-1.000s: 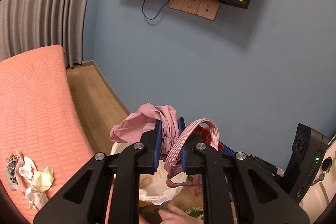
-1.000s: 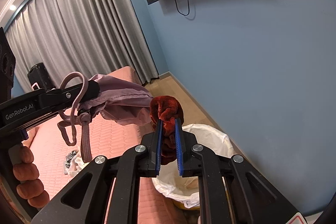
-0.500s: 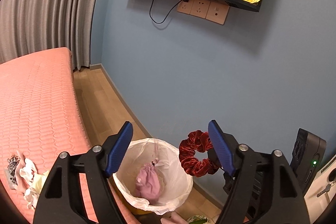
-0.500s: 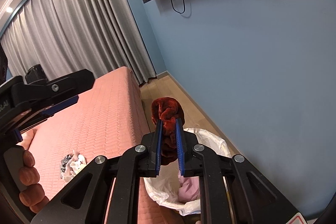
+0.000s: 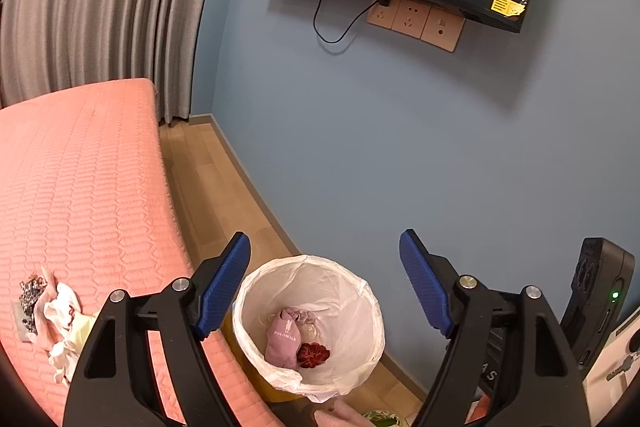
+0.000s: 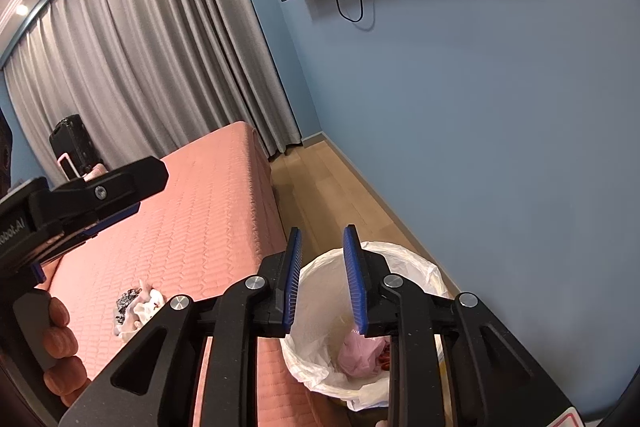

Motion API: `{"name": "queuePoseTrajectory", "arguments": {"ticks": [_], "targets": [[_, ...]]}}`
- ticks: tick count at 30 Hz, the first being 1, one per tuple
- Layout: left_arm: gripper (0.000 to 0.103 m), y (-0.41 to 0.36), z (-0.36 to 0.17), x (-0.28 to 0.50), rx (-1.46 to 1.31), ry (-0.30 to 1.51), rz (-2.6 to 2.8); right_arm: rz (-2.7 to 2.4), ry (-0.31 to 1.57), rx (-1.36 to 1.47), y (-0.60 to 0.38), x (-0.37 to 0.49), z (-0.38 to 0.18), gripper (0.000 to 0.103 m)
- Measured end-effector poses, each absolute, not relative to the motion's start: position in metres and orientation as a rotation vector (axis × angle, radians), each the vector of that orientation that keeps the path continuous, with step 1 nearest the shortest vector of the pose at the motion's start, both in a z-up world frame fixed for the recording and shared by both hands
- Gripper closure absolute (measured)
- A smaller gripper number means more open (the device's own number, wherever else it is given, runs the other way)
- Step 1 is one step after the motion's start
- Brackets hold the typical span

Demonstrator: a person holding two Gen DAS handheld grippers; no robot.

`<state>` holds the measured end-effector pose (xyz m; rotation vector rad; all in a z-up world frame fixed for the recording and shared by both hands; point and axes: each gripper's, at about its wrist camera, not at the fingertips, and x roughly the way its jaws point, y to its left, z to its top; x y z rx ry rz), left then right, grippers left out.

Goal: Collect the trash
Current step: 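Move both open tools back over the white socks on the bed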

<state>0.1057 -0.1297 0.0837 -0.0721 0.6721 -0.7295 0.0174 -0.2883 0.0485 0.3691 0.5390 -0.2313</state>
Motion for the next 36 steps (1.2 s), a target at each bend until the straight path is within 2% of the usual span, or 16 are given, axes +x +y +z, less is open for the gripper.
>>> {"name": "queuePoseTrajectory", "arguments": {"ticks": [4, 13, 17, 20, 24, 36], "targets": [[0.029, -0.116, 0.078, 0.106, -0.103, 0.688, -0.705, -0.221, 0.545, 0.368, -0.277, 0.017, 0.049, 0.075], [0.029, -0.073, 0.063, 0.106, -0.149, 0.714, -0.63, -0.164, 0.581, 0.343, -0.238, 0.019, 0.045, 0.073], [0.028, -0.051, 0.057, 0.106, -0.16, 0.718, -0.589, -0.13, 0.598, 0.325, -0.217, 0.024, 0.044, 0.068], [0.023, -0.034, 0.052, 0.108, -0.182, 0.729, -0.558, -0.098, 0.614, 0.311, -0.198, 0.027, 0.041, 0.068], [0.02, -0.01, 0.045, 0.108, -0.203, 0.734, -0.518, -0.064, 0.637, 0.297, -0.175, 0.032, 0.035, 0.063], [0.018, 0.078, 0.009, 0.11, -0.26, 0.78, -0.38, 0.036, 0.743, 0.246, -0.103, 0.051, 0.004, 0.062]]}}
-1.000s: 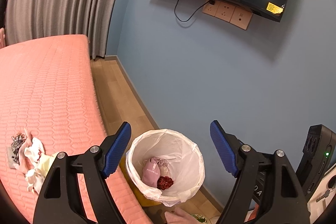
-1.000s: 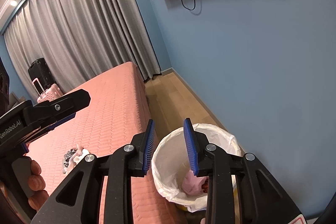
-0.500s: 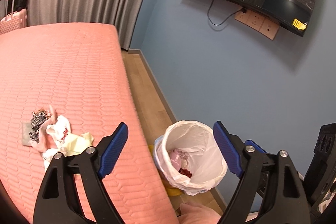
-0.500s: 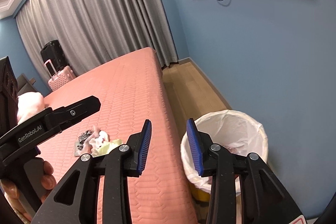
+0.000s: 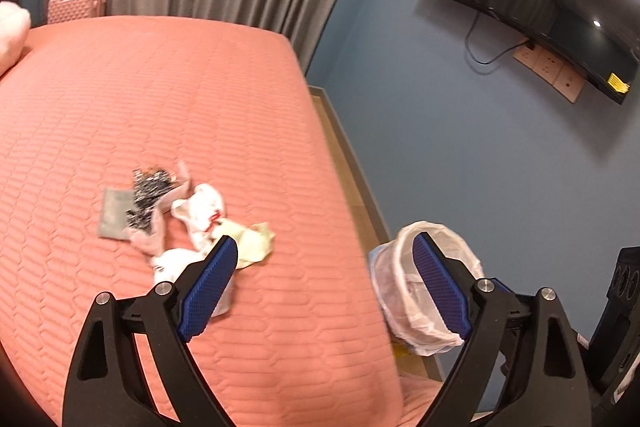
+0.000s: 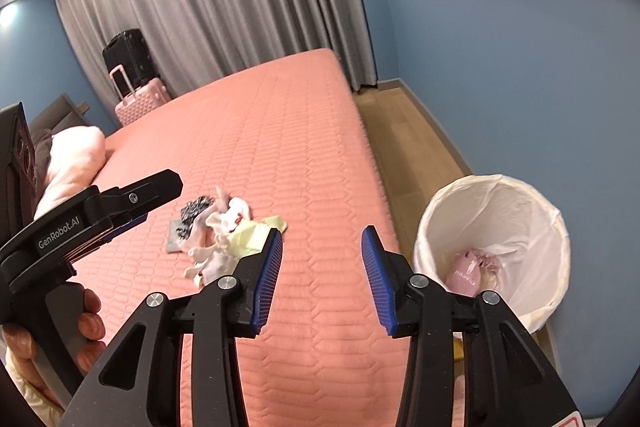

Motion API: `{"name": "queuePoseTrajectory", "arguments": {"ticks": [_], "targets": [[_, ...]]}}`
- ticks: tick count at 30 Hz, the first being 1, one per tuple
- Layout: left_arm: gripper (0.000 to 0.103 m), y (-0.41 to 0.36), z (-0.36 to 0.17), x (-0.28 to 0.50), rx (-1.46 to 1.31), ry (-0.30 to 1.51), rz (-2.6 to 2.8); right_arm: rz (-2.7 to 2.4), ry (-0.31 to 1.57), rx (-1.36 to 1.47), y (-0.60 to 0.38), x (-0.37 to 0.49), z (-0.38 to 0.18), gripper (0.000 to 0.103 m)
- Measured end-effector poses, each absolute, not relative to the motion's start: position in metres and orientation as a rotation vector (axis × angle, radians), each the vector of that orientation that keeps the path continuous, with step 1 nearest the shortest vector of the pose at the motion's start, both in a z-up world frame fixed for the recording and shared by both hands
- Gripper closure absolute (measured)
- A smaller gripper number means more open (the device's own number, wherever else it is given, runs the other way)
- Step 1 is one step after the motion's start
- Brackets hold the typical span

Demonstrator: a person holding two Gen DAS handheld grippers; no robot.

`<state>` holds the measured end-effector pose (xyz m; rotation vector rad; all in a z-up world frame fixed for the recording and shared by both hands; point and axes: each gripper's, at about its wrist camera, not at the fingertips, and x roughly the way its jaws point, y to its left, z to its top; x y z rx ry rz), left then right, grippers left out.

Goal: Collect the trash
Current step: 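Move both open tools back over the white socks on the bed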

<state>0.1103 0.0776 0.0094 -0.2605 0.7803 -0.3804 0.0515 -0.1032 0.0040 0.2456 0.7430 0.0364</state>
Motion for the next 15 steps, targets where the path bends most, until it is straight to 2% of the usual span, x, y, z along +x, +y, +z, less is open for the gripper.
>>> {"name": "queuePoseTrajectory", "arguments": {"ticks": [15], "targets": [[0.018, 0.185, -0.051, 0.123, -0.318, 0.886, -0.183, 0.186, 0.908, 0.182, -0.006, 0.099, -0.07, 0.062]]}}
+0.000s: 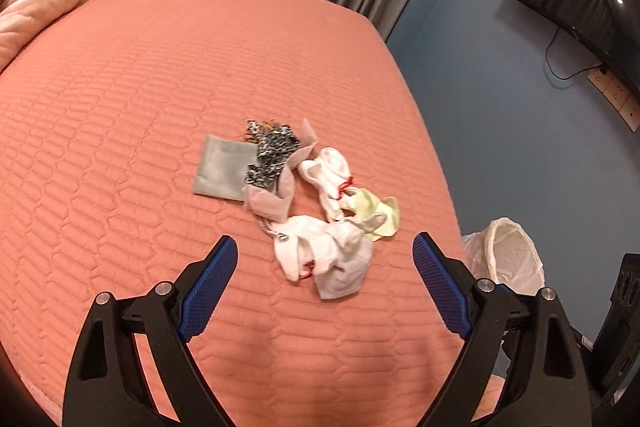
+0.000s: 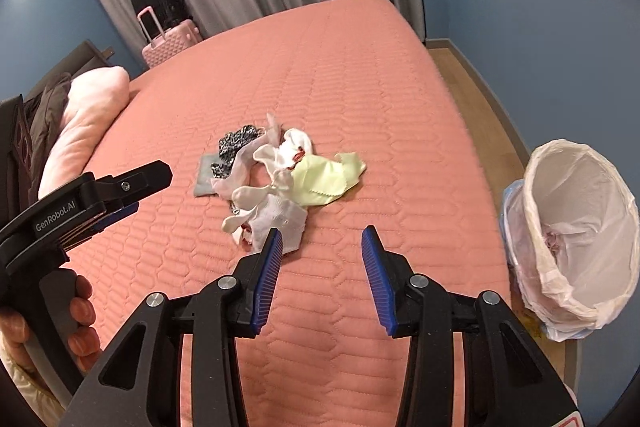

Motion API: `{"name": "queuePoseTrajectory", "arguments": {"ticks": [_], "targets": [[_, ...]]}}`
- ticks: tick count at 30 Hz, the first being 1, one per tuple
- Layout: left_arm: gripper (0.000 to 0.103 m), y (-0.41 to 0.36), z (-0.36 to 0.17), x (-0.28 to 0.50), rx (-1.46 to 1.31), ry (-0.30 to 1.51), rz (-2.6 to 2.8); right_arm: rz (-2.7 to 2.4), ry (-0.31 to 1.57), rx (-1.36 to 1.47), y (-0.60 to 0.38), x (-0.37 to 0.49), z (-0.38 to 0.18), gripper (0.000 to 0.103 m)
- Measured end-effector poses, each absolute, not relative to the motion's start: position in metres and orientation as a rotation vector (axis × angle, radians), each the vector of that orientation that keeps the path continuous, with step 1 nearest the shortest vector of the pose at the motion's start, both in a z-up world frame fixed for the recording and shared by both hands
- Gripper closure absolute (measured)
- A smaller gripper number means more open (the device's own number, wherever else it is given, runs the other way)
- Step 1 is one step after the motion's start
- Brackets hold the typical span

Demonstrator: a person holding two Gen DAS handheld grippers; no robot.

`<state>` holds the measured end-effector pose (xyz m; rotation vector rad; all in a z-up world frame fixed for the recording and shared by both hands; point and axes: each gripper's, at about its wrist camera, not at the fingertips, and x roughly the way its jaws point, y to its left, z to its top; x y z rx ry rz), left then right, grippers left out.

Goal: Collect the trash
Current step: 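Move both open tools back over the white socks on the bed, then grasp a white sock with the right tool while the left tool grasps another white sock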

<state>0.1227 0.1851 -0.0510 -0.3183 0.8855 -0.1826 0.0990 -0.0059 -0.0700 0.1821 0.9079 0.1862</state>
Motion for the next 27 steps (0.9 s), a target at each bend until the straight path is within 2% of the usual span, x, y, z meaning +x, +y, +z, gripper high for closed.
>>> {"name": "queuePoseTrajectory", "arguments": {"ticks": [17, 19, 21, 24, 27], "targets": [[0.018, 0.233, -0.099, 0.144, -0.341, 0.976, -0.115, 0.254, 1.052, 0.174, 0.06, 0.169, -0.143, 0.062], [0.018, 0.232, -0.103, 0.148, -0.347, 0.986, -0.125, 0.259, 1.07, 0.193, 0.058, 0.174, -0.15, 0.07], [0.018, 0.227, -0.107, 0.152, -0.35, 0.996, -0.139, 0.265, 1.078, 0.209, 0.055, 0.176, -0.154, 0.086], [0.018, 0.216, -0.111, 0.157, -0.347, 1.005, -0.169, 0.255, 1.069, 0.237, 0.043, 0.173, -0.152, 0.091], [0.018, 0.199, -0.117, 0.163, -0.35, 1.024, -0.21, 0.228, 1.047, 0.238, 0.03, 0.165, -0.145, 0.091]]}}
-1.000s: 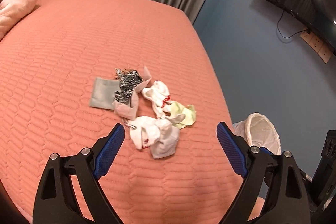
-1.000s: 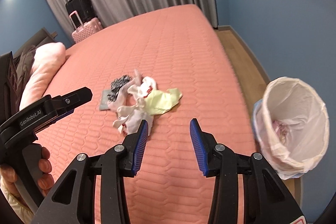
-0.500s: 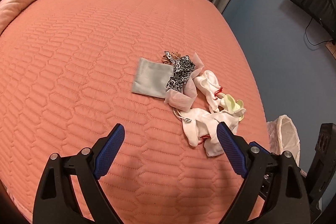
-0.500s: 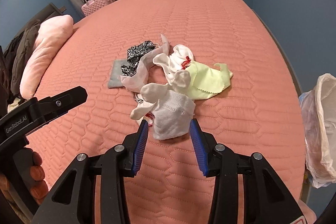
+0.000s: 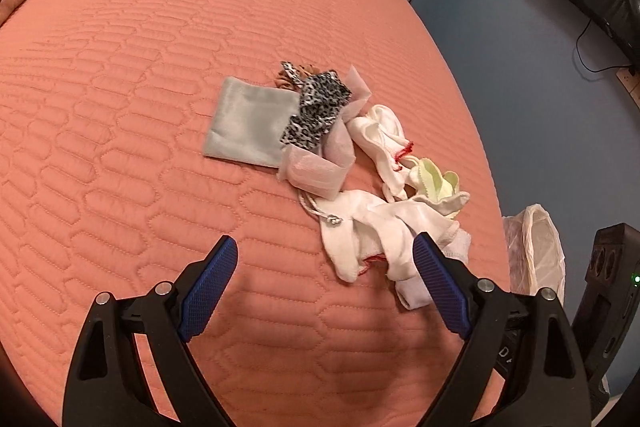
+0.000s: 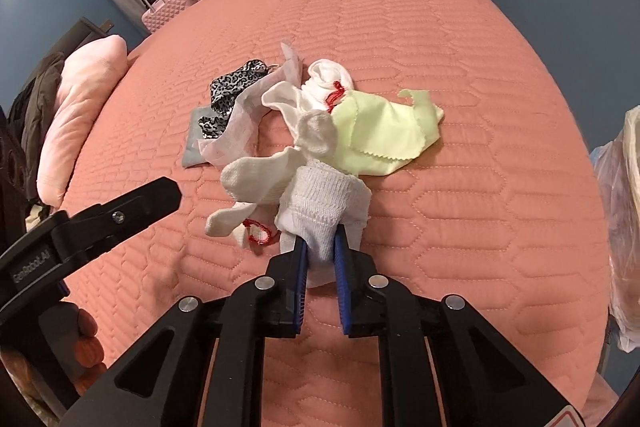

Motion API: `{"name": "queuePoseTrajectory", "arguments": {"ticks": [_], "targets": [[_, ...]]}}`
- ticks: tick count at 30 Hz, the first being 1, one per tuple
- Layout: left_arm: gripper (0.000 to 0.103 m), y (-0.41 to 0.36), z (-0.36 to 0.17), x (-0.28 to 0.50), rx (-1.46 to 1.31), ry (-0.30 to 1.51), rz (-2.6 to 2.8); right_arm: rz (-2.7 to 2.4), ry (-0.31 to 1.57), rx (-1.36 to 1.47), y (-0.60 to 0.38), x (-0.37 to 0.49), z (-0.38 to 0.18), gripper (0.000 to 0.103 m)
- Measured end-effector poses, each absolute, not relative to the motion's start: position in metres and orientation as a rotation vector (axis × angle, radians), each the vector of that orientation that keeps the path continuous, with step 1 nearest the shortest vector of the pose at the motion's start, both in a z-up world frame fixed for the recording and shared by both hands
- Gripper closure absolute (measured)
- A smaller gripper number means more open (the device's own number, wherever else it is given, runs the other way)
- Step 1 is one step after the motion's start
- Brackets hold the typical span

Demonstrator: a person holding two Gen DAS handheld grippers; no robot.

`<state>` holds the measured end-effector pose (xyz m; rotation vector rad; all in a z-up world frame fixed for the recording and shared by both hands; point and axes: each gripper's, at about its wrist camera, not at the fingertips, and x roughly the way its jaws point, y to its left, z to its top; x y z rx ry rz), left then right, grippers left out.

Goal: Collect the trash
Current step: 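Grasp a white sock with the right tool while the left tool grasps another white sock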

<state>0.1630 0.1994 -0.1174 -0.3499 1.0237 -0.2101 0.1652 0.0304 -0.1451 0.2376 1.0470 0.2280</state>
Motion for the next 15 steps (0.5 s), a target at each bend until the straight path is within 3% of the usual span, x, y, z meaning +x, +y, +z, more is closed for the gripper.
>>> {"name": "queuePoseTrajectory", "arguments": {"ticks": [7, 12, 15], "targets": [[0.019, 0.16, -0.127, 0.174, -0.307, 1.04, -0.267, 0.136, 1.017, 0.242, -0.006, 0.152, -0.131, 0.091], [0.039, 0.14, -0.13, 0.178, -0.27, 1.033, -0.301, 0.11, 1.002, 0.261, -0.027, 0.147, -0.123, 0.091], [0.056, 0.135, -0.136, 0.18, -0.242, 1.057, -0.306, 0.106, 0.996, 0.276, -0.034, 0.143, -0.12, 0.091]]}}
